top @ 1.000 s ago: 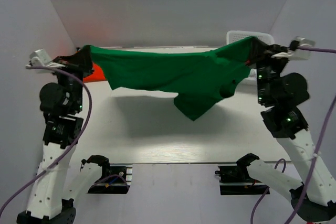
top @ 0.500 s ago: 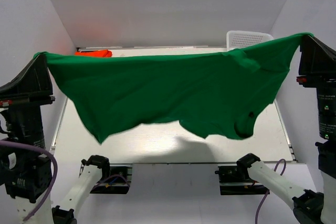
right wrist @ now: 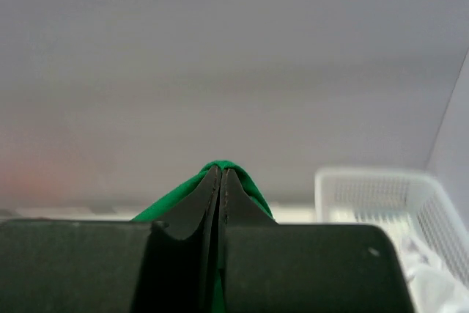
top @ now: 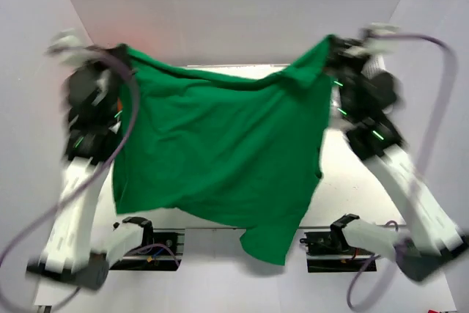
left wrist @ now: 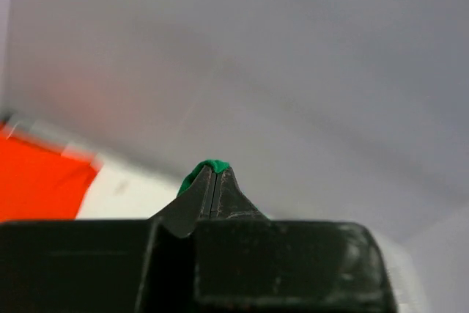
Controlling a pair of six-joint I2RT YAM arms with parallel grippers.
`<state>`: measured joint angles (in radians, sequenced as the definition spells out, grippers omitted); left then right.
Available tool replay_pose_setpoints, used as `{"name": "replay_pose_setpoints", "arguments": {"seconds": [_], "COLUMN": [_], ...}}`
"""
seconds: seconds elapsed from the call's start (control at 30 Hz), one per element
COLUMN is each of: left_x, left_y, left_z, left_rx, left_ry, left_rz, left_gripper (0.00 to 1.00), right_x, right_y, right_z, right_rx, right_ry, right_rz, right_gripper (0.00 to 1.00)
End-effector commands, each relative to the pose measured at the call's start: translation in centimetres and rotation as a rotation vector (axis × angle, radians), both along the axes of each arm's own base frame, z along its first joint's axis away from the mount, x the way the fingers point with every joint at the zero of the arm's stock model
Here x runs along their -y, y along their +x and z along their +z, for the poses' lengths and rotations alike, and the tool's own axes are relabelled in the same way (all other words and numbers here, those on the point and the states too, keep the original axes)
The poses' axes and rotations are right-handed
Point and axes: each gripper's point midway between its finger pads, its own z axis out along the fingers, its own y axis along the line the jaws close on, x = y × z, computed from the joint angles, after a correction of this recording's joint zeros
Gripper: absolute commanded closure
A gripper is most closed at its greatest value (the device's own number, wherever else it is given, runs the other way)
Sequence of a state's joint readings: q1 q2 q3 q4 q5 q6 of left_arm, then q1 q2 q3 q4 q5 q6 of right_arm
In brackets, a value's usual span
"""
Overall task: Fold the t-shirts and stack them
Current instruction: Flatten out the tshirt
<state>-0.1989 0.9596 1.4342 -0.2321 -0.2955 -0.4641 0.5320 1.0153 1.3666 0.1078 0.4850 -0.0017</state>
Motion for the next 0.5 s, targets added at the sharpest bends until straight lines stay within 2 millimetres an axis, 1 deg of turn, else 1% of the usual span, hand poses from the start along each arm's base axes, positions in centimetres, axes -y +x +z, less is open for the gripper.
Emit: {"name": "replay_pose_setpoints", "arguments": {"seconds": [0.0,0.03,0.07,0.1,0.13,0.17,0.2,0.23,0.27,0.3,0.33,0.37,0.4,0.43,0.47], "left_x": [-1.4,-1.3,-1.0,-1.2,-0.7,-0.2,-0.1,-0.4,0.1,0.2,-0.1,-0.1,0.0,0.1,-0.1], "left_y": [8.2,11.1,12.6,14.0,16.5,17.6,18.6,19.2,20.7,20.9,21.2,21.3,21.2,21.4,20.6], "left_z": [-13.8,-18.8,-21.5,-23.8,-29.8,-32.3,-33.4,-35.1,-37.0,-37.6,-37.8,-38.2,-37.3,-36.5,-37.1], "left_rx": [-0.381,-0.503,-0.566,-0.629,-0.768,-0.83,-0.891,-0.953,-1.002,-1.022,-1.025,-1.022,-0.993,-0.951,-0.961], "left_ry": [0.036,0.067,0.062,0.075,0.1,0.112,0.098,0.083,0.079,0.082,0.075,0.083,0.076,0.069,0.084], "left_rz": [0.168,0.182,0.183,0.197,0.163,0.147,0.126,0.128,0.116,0.117,0.113,0.111,0.1,0.099,0.097], "left_gripper": [1.0,1.0,0.95,0.79,0.22,0.04,0.0,0.0,0.0,0.0,0.0,0.0,0.0,0.0,0.0], "right_x": [-0.2,-2.4,-3.1,-3.5,-4.9,-5.3,-6.3,-6.5,-7.9,-8.5,-9.0,-9.1,-9.1,-9.2,-9.3], "right_y": [7.3,11.6,13.3,16.2,18.7,19.5,21.1,23.2,23.3,23.7,23.8,23.9,23.6,23.4,22.8], "right_z": [-6.3,-12.0,-13.6,-18.8,-21.3,-23.3,-27.6,-28.2,-31.6,-32.0,-32.5,-33.5,-34.0,-34.0,-32.9], "right_rx": [-0.124,-0.249,-0.291,-0.417,-0.474,-0.533,-0.621,-0.636,-0.724,-0.73,-0.756,-0.779,-0.788,-0.788,-0.756], "right_ry": [-0.034,-0.054,-0.06,-0.039,-0.056,-0.065,-0.072,-0.069,-0.097,-0.103,-0.114,-0.129,-0.13,-0.134,-0.129], "right_rz": [-0.148,-0.132,-0.089,-0.089,-0.026,-0.009,0.013,0.022,0.093,0.115,0.143,0.152,0.157,0.164,0.178], "right_gripper": [1.0,1.0,1.0,1.0,1.0,1.0,1.0,0.85,0.56,0.31,0.1,0.1,0.1,0.1,0.1]}}
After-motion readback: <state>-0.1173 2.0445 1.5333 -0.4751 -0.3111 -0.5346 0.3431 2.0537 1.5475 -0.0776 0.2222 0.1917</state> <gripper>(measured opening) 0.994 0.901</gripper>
